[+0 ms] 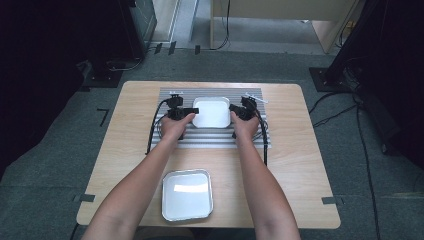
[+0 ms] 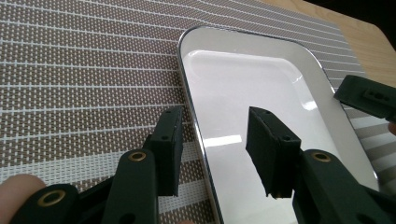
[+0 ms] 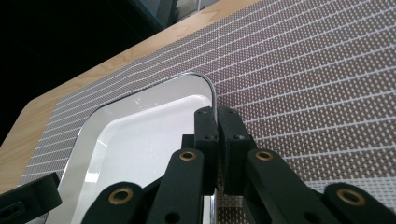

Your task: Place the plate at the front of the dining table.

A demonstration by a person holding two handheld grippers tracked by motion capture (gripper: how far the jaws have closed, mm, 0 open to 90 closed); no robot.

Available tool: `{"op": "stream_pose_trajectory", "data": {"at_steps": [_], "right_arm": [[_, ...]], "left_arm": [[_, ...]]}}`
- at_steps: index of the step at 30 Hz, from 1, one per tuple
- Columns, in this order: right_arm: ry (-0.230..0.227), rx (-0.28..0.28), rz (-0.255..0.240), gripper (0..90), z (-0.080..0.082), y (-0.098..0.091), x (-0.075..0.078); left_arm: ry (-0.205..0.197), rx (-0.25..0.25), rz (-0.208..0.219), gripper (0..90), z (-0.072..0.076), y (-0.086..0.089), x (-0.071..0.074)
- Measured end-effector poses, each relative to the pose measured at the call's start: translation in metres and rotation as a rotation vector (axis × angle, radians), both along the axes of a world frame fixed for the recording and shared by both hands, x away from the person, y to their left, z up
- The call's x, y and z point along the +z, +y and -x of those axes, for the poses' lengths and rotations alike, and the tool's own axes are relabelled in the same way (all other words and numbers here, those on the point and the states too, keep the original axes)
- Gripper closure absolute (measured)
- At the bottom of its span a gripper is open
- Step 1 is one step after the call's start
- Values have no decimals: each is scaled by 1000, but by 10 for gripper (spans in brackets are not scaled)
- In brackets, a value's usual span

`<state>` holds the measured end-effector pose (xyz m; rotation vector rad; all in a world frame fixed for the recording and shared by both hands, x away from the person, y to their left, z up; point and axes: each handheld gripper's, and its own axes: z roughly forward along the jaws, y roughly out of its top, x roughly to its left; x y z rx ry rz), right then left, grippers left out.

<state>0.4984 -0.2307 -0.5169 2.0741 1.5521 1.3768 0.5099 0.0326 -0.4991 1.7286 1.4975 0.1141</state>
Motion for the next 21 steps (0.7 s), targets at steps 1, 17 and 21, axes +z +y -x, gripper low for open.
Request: {"op": "stream_pose_trajectory", "data": {"at_steps": [1, 17, 21], "right_arm": [[-10, 7, -2, 871, 1, -1, 0], [2, 53, -19, 860, 5, 1, -5], [-2, 54, -31, 813, 5, 3, -6]], "left_arm": [[5, -4, -1, 568, 0, 0, 0], [48, 3, 59, 607, 8, 7, -5], [45, 1, 63, 597, 8, 8, -4]]}}
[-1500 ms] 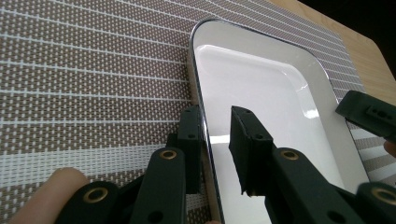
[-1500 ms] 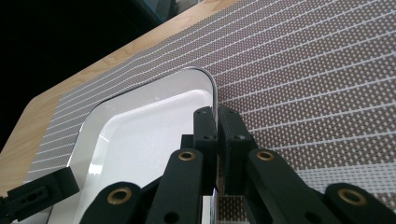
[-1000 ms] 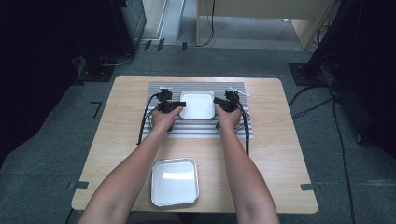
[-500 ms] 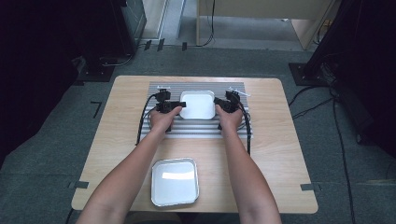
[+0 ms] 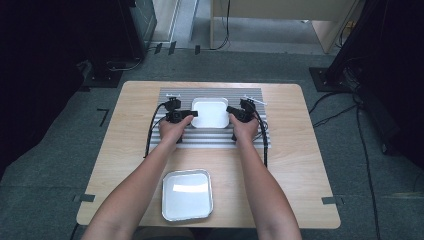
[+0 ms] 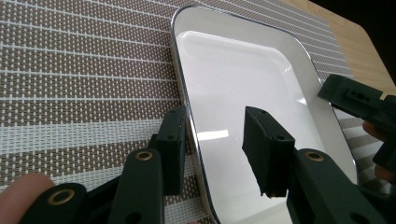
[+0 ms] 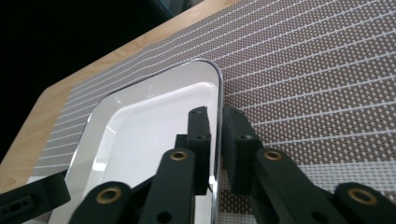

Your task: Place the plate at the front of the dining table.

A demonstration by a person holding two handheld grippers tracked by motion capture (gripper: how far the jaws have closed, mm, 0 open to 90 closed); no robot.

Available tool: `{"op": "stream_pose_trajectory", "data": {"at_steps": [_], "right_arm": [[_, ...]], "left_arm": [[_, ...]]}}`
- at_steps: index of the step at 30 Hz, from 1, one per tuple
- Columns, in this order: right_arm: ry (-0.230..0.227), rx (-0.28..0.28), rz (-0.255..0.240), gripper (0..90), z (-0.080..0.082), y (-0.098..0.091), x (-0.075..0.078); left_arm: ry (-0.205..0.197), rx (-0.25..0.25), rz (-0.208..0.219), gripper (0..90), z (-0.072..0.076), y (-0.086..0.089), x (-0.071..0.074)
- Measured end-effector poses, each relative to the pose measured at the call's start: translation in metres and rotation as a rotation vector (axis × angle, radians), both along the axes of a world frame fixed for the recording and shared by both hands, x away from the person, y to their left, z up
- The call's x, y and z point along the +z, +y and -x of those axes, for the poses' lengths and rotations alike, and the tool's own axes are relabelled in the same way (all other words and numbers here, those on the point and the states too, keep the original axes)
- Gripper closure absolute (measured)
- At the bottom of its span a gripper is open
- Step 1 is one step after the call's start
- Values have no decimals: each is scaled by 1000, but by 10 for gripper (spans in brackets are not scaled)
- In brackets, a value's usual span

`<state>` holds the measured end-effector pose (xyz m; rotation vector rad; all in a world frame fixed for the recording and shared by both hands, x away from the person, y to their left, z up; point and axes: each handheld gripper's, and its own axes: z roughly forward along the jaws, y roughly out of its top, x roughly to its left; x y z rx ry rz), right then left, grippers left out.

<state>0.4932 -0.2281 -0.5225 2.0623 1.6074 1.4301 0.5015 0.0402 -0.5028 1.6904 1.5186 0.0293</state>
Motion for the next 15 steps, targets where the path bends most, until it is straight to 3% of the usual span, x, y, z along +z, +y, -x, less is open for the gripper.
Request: {"op": "stream_pose_trajectory", "data": {"at_steps": [4, 5, 6, 9, 10, 11, 15], "right_arm": [[-30, -22, 2, 698, 1, 1, 3], [-30, -22, 2, 698, 1, 1, 3], [-54, -14, 7, 641, 2, 3, 6], [-69, -3, 29, 615, 4, 6, 11], [-88, 4, 77, 587, 7, 9, 14], [-98, 6, 91, 578, 8, 10, 16], [-133, -19, 101, 553, 14, 9, 24]], "left_arm": [[-24, 8, -32, 517, 2, 0, 2], [-49, 9, -59, 517, 3, 0, 1], [-86, 19, -88, 482, 6, 1, 1], [-93, 19, -83, 458, 7, 4, 2], [-101, 28, -83, 448, 10, 7, 4], [-101, 30, -84, 438, 11, 9, 5], [-114, 25, -61, 392, 17, 19, 10]]}}
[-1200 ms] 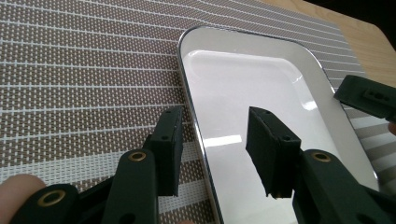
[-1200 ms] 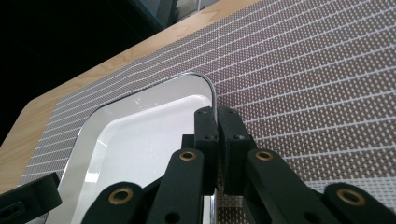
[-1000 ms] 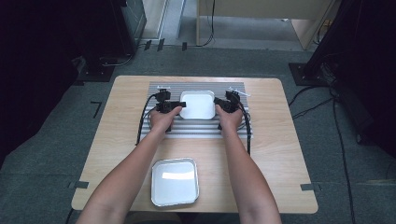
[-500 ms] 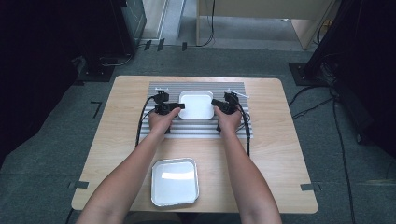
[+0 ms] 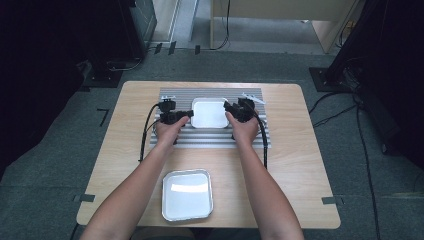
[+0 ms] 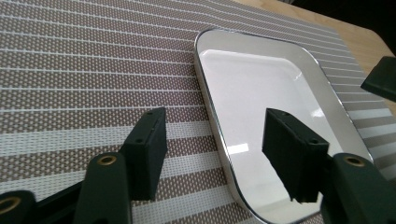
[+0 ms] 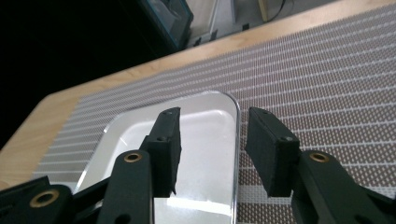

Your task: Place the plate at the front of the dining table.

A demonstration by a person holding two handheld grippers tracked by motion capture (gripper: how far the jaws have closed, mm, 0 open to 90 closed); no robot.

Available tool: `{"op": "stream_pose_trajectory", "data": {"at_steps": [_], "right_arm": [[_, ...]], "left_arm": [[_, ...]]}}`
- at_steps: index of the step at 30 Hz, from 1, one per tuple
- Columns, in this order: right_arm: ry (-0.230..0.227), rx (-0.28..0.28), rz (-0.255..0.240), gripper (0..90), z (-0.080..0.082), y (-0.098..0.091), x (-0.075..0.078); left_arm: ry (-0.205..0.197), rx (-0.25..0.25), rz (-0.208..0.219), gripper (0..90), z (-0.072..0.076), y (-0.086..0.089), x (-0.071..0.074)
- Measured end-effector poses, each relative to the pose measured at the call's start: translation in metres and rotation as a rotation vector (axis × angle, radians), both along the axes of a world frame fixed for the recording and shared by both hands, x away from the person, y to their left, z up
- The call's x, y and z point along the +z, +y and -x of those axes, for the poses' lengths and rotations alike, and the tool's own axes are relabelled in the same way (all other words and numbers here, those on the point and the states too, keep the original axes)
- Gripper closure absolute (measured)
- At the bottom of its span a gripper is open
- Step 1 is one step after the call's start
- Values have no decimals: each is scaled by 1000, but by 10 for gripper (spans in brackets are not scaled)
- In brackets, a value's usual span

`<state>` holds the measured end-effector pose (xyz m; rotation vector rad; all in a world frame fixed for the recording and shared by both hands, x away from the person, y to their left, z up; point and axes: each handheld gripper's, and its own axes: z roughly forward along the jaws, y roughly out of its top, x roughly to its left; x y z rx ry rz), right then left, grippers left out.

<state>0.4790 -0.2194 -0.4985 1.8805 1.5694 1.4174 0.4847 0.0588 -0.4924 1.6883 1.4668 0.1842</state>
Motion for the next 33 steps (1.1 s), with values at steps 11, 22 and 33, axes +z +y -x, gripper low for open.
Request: {"op": "stream_pose_trajectory", "data": {"at_steps": [11, 22, 33], "right_arm": [[-73, 27, 13, 500, 21, -8, 13], [-63, 81, 90, 411, 47, -15, 22], [21, 145, 158, 278, 75, -30, 20]], "left_arm": [[-38, -35, 13, 261, 25, 23, 12], [-95, -44, -25, 255, 51, 39, 14], [-134, -76, -57, 250, 80, 50, 16]]}}
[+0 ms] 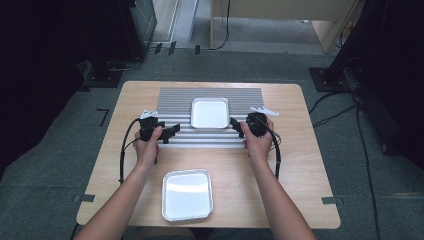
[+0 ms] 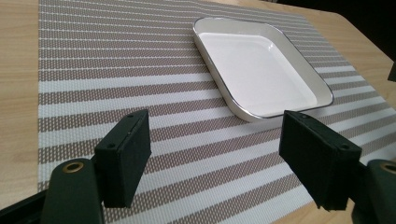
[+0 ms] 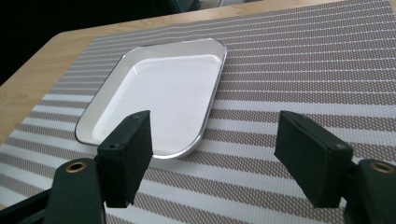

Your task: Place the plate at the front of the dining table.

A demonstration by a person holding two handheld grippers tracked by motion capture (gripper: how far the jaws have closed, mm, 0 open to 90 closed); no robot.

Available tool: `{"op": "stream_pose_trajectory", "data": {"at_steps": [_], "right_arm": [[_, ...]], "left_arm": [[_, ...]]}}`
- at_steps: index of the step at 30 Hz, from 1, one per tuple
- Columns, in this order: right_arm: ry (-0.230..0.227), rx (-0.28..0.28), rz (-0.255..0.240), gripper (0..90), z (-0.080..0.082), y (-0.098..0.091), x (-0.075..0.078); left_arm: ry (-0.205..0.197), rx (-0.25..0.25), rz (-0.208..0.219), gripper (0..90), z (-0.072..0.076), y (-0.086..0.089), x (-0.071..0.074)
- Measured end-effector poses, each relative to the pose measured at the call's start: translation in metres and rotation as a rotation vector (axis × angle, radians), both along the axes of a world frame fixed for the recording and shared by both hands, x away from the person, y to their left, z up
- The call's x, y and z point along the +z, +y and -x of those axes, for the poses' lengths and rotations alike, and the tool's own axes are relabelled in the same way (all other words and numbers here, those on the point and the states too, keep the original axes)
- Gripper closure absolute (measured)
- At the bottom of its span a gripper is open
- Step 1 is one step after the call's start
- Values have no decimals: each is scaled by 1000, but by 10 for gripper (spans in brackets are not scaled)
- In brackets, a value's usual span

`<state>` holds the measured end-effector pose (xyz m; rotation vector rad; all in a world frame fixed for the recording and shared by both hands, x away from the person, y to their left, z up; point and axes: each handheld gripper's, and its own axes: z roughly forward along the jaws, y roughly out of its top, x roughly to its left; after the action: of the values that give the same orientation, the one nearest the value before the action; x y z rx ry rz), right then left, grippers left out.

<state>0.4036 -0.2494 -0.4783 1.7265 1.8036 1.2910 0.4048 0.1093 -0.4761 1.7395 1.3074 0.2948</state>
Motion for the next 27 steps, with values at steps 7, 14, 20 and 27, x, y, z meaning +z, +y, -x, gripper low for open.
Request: {"op": "stream_pose_trajectory", "data": {"at_steps": [7, 14, 20, 27], "right_arm": [[-24, 41, 34, 263, 18, -7, -1], [-35, 66, 83, 226, 34, -17, -5], [-35, 71, 93, 216, 47, -27, -9], [-35, 77, 92, 209, 59, -33, -12]], "left_arm": [[-6, -6, -14, 240, 11, 7, -4], [-21, -41, -17, 215, 30, 21, -7], [-7, -34, -35, 141, 43, 34, -11], [-12, -30, -65, 92, 54, 40, -12]]}}
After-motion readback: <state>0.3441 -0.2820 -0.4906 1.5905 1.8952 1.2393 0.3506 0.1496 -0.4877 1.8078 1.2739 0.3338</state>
